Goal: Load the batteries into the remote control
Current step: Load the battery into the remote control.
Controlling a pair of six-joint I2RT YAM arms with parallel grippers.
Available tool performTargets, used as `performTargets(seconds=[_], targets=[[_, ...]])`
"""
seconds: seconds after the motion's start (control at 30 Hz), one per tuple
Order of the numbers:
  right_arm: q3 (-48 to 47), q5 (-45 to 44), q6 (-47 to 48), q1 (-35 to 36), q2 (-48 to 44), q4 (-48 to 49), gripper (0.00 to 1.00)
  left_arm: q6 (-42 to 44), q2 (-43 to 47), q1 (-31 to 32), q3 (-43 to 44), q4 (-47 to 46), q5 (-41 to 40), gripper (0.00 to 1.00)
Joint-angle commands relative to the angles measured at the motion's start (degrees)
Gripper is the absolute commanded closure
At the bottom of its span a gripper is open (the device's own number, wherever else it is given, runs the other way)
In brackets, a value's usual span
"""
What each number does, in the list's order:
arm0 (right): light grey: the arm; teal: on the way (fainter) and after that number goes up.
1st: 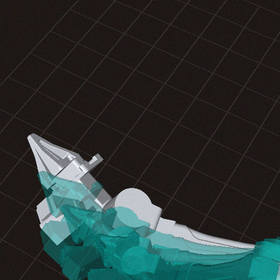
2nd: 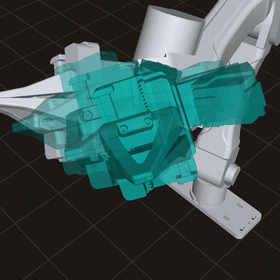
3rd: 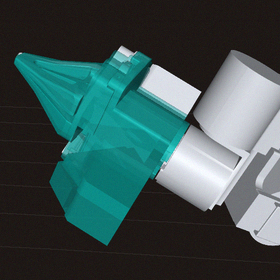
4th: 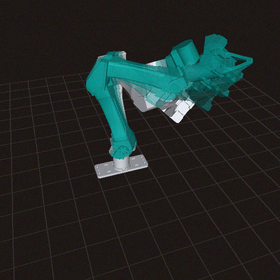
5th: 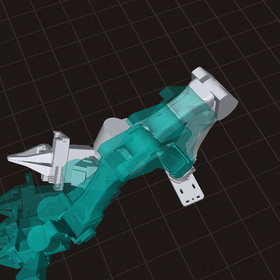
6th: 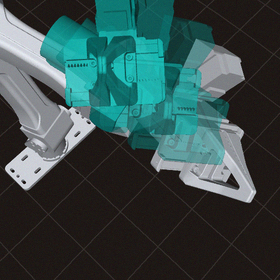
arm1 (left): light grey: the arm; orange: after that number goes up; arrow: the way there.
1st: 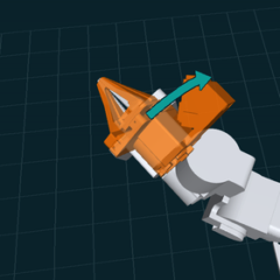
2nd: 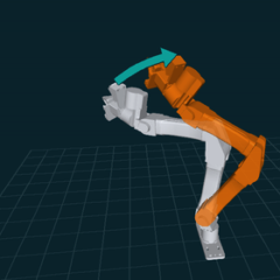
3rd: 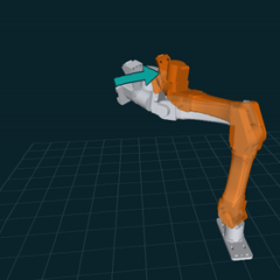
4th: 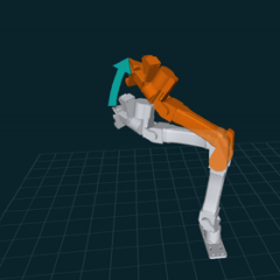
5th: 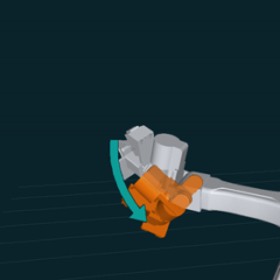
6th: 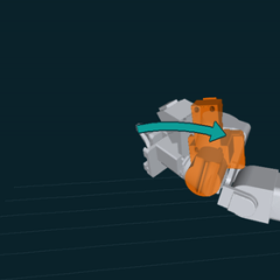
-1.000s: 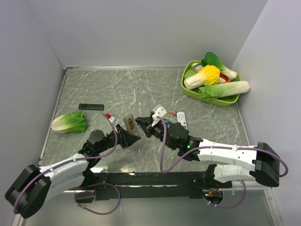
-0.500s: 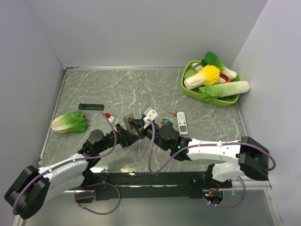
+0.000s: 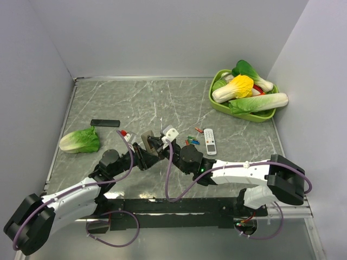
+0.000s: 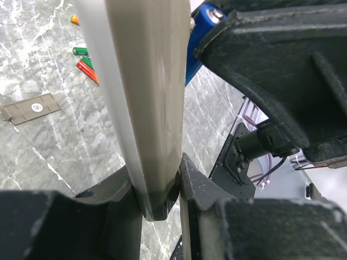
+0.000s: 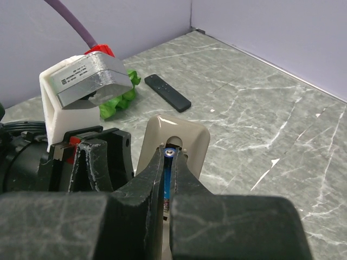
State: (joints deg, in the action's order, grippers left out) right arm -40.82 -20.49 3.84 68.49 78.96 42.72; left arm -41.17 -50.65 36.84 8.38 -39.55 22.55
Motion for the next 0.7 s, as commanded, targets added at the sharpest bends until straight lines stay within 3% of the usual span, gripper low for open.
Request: performTargets(seconds=[0.0,0.5,0.67], targets=[[-0.8,-2.4,1.8,0.5,0.7,2.0,1.0,1.4,1.9,0.2,2.3,-1.5,-0.1,0.99],[-1.7,-2.5,-2.7,1.4,4.9,-3.7,1.0,3.5,6.8,0.2,2.5,2.0,-2.6,0.99],[-1.0,-5.9,-5.7,1.4,5.6,-3.8,0.93,4.0,9.9,0.2,2.3,2.4,-4.3,0.99]])
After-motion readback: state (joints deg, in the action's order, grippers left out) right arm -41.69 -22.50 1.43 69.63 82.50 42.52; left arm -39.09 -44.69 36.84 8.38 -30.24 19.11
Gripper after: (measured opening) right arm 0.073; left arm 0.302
